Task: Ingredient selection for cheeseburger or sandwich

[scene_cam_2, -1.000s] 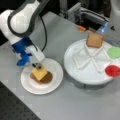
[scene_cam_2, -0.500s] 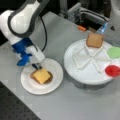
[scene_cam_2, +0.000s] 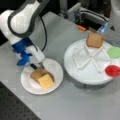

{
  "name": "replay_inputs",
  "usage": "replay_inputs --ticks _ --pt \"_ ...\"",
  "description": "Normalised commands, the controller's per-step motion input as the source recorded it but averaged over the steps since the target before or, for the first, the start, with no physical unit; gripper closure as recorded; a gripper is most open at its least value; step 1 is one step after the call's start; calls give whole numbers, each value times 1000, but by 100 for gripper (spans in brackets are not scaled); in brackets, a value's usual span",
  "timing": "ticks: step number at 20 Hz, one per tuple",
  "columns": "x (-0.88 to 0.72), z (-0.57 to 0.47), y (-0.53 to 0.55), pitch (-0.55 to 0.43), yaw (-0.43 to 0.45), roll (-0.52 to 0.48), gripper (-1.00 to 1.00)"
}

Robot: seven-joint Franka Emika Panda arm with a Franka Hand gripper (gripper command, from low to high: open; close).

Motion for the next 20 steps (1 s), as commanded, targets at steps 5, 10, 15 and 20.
replay_inputs --ticks 5,10,15,20 --pt "13 62 -190 71 246 6 -100" --pt "-133 152 -134 114 146 -33 -100" --pt "-370 279 43 176 -56 -133 -100" --pt "-574 309 275 227 -199 -326 -100"
